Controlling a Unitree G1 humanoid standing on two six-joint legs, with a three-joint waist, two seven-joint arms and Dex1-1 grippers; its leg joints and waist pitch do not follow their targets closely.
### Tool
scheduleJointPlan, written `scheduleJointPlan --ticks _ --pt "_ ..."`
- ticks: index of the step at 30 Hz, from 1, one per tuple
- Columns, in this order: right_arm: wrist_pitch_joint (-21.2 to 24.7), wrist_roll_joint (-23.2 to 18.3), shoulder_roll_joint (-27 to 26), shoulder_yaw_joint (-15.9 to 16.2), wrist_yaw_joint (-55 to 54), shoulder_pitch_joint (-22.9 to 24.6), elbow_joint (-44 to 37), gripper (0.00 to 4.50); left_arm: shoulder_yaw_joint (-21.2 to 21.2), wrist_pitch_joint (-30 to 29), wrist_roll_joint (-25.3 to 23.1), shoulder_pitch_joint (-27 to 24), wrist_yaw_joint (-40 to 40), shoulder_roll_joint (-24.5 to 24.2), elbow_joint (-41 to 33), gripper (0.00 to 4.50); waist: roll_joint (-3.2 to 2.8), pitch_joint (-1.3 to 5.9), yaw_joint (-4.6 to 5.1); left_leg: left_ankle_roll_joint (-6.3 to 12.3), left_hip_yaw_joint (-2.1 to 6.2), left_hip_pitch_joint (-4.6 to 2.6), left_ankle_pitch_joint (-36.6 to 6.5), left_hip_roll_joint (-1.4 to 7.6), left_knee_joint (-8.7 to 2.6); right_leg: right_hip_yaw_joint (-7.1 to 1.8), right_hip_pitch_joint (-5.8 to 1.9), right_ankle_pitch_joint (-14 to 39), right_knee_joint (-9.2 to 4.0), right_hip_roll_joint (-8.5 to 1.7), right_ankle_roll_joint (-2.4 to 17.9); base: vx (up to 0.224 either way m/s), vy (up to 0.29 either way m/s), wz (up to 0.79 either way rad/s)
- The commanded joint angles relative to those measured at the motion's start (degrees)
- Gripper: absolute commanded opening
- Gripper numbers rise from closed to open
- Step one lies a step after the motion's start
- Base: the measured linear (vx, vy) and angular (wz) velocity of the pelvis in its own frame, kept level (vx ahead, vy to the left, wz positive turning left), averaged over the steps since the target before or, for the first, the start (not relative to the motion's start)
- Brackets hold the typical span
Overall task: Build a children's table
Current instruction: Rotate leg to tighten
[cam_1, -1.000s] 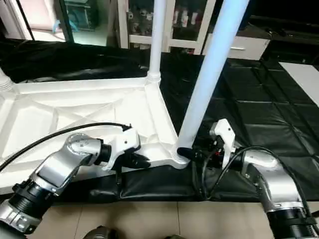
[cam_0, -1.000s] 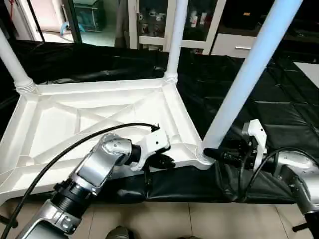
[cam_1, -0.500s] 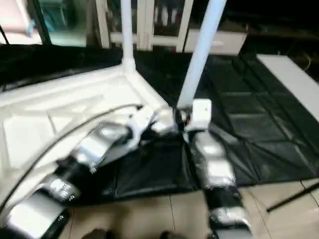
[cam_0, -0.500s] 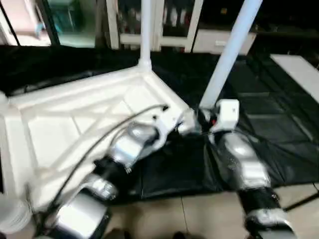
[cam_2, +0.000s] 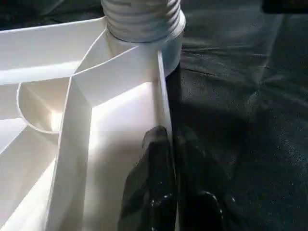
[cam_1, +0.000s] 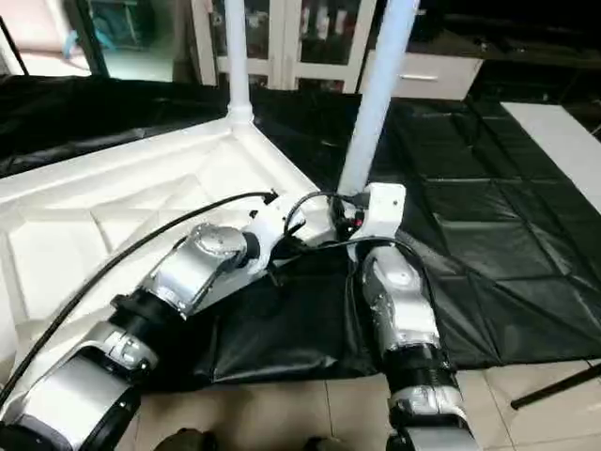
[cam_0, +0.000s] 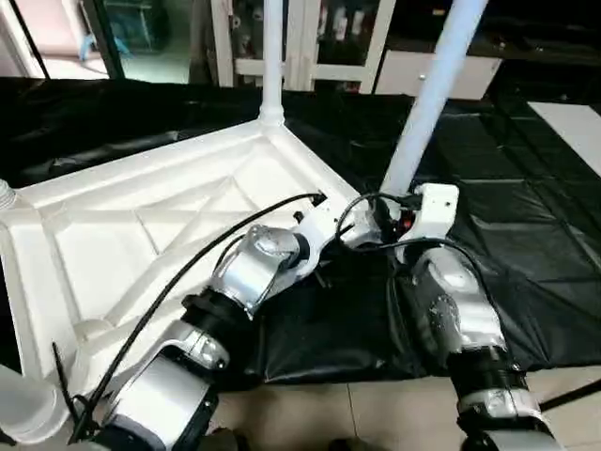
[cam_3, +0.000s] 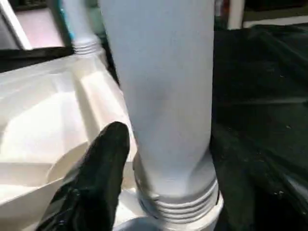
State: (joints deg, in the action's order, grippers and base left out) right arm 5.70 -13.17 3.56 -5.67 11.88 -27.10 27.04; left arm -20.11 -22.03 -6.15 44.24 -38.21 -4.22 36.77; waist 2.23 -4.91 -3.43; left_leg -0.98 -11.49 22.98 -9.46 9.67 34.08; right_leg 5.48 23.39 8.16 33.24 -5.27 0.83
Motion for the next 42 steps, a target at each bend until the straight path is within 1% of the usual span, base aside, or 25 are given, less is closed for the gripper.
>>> scheduleJointPlan --ticks 1,3,6,10,13,14,16,28,29,30,31,32,33,34,35,36,38,41,42 --pt "-0.1 -0.7 -0.3 1.4 1.6 -0.1 -1.8 3.15 -0.5 4.1 1.1 1.3 -2.0 0.8 -2.3 0.00 0.02 4.94 -0.12 2.12 1.84 -1.96 -11.8 4.11 -4.40 -3.30 -2.60 11.8 -3.34 -4.65 11.6 0.000 0.000 0.00" --pt "-0.1 -0.7 -0.3 1.4 1.6 -0.1 -1.8 3.34 -0.5 4.1 1.1 1.3 -2.0 0.8 -2.3 0.00 -0.09 4.79 -0.05 1.05 1.88 -2.13 -13.7 4.18 -4.55 -3.29 -2.43 14.3 -3.62 -4.63 11.5 0.000 0.000 0.00" --pt "-0.1 -0.7 -0.3 1.4 1.6 -0.1 -1.8 3.60 -0.5 4.1 1.1 1.3 -2.0 0.8 -2.3 0.00 -0.14 4.76 0.04 -0.02 1.95 -2.23 -15.0 4.21 -4.69 -3.31 -2.31 15.4 -3.74 -4.59 11.0 0.000 0.000 0.00" --pt "-0.1 -0.7 -0.3 1.4 1.6 -0.1 -1.8 3.94 -0.5 4.1 1.1 1.3 -2.0 0.8 -2.3 0.00 -0.10 4.76 0.02 -0.14 1.86 -2.24 -15.3 4.13 -4.66 -3.38 -2.26 15.2 -3.77 -4.66 10.9 0.000 0.000 0.00" --pt "-0.1 -0.7 -0.3 1.4 1.6 -0.1 -1.8 4.23 -0.5 4.1 1.1 1.3 -2.0 0.8 -2.3 0.00 -0.07 4.77 -0.02 0.04 1.85 -2.16 -14.7 4.12 -4.63 -3.40 -2.31 14.6 -3.71 -4.64 11.0 0.000 0.000 0.00" --pt "-0.1 -0.7 -0.3 1.4 1.6 -0.1 -1.8 4.39 -0.5 4.1 1.1 1.3 -2.0 0.8 -2.3 0.00 -0.08 4.79 -0.03 0.15 1.87 -2.13 -14.3 4.13 -4.63 -3.37 -2.35 14.5 -3.65 -4.65 11.0 0.000 0.000 0.00" --pt "-0.1 -0.7 -0.3 1.4 1.6 -0.1 -1.8 4.45 -0.5 4.1 1.1 1.3 -2.0 0.8 -2.3 0.00 -0.06 4.79 -0.03 0.20 1.84 -2.13 -14.5 4.11 -4.61 -3.39 -2.35 14.6 -3.71 -4.67 11.0 0.000 0.000 0.00" --pt "-0.1 -0.7 -0.3 1.4 1.6 -0.1 -1.8 4.45 -0.5 4.1 1.1 1.3 -2.0 0.8 -2.3 0.00 -0.06 4.78 -0.06 0.09 1.87 -2.14 -14.8 4.11 -4.62 -3.37 -2.35 15.4 -3.79 -4.69 10.7 0.000 0.000 0.00" --pt "0.1 -1.0 0.0 1.3 2.7 0.2 -2.6 4.45 -0.5 4.9 1.0 1.1 -2.9 0.5 -2.2 0.00 -0.04 4.76 -0.06 0.16 1.86 -2.14 -14.7 4.11 -4.62 -3.37 -2.33 15.2 -3.80 -4.65 10.7 0.000 0.000 0.00" --pt "2.0 -1.6 7.7 1.8 11.4 3.9 -7.7 4.45 -1.5 6.0 3.3 -4.6 -9.9 -4.5 -9.3 0.00 0.47 5.31 -0.41 0.26 2.09 -2.24 -14.4 4.23 -4.52 -3.19 -2.89 15.0 -3.52 -4.77 10.3 0.000 0.000 0.00" --pt "2.0 -1.6 7.7 1.8 11.4 3.9 -7.7 4.45 -1.5 6.0 3.3 -4.6 -9.9 -4.5 -9.3 0.00 0.63 5.04 -0.61 0.98 2.04 -1.98 -13.9 4.58 -4.70 -3.30 -3.35 14.6 -3.47 -4.98 10.2 0.000 0.000 0.00" --pt "4.3 -2.3 16.8 2.4 21.6 8.1 -13.5 4.45 -2.4 7.0 6.0 -11.4 -18.2 -10.3 -17.7 0.00 0.23 4.83 -0.79 1.16 1.82 -2.25 -13.3 4.41 -4.56 -3.41 -2.72 14.6 -3.36 -4.70 9.8 0.000 0.000 0.00" --pt "4.4 -2.3 17.0 2.4 21.7 8.2 -13.6 4.45 -2.4 7.0 6.1 -11.5 -18.3 -10.4 -17.8 0.00 0.25 4.91 -0.91 1.42 1.95 -2.21 -13.3 4.70 -4.62 -3.45 -3.22 14.3 -3.25 -4.83 9.9 0.000 0.000 0.00" --pt "4.8 -2.4 18.8 2.5 23.7 9.0 -14.8 4.45 -2.6 7.2 6.7 -12.9 -19.9 -11.6 -19.6 0.00 0.37 4.66 -0.91 2.44 1.53 -2.13 -13.4 4.63 -4.55 -3.73 -2.71 14.4 -3.37 -4.77 9.9 0.000 0.000 0.00" --pt "4.8 -2.5 18.8 2.4 23.6 9.0 -14.7 4.45 -2.5 7.1 6.7 -12.9 -19.9 -11.6 -19.5 0.00 0.23 4.56 -0.88 2.47 1.62 -2.04 -14.3 4.32 -4.66 -3.63 -2.59 16.9 -3.69 -4.77 9.9 0.000 0.000 0.00" --pt "4.8 -2.5 18.8 2.4 23.6 9.0 -14.8 4.45 -2.5 7.2 6.7 -12.9 -19.9 -11.7 -19.4 0.00 0.28 4.59 -0.92 1.57 1.56 -2.28 -15.4 4.24 -4.58 -3.62 -2.39 20.1 -4.05 -4.82 9.6 0.000 0.000 0.00" --pt "4.7 -2.5 18.8 2.4 23.6 9.0 -14.8 4.45 -2.5 7.2 6.7 -12.8 -20.0 -11.7 -19.4 0.00 0.18 4.50 -0.89 0.25 1.80 -2.36 -16.3 4.32 -4.70 -3.54 -2.29 22.6 -4.26 -4.82 9.3 0.000 0.000 0.00" --pt "5.3 -3.0 19.2 2.4 23.9 9.2 -15.5 4.45 -2.3 6.8 6.8 -13.1 -20.3 -12.0 -20.2 0.00 0.17 4.50 -0.66 -0.99 2.01 -2.55 -18.4 4.36 -4.84 -3.48 -2.10 24.2 -4.43 -4.71 8.7 0.000 0.000 0.00" --pt "5.6 -3.3 19.6 2.5 24.4 9.5 -15.8 4.45 -2.3 6.7 6.9 -13.2 -20.6 -12.2 -20.6 0.00 -0.06 4.43 -0.61 -1.16 2.10 -2.49 -18.9 4.36 -4.91 -3.49 -2.10 24.1 -4.40 -4.71 8.6 0.000 0.000 0.00"
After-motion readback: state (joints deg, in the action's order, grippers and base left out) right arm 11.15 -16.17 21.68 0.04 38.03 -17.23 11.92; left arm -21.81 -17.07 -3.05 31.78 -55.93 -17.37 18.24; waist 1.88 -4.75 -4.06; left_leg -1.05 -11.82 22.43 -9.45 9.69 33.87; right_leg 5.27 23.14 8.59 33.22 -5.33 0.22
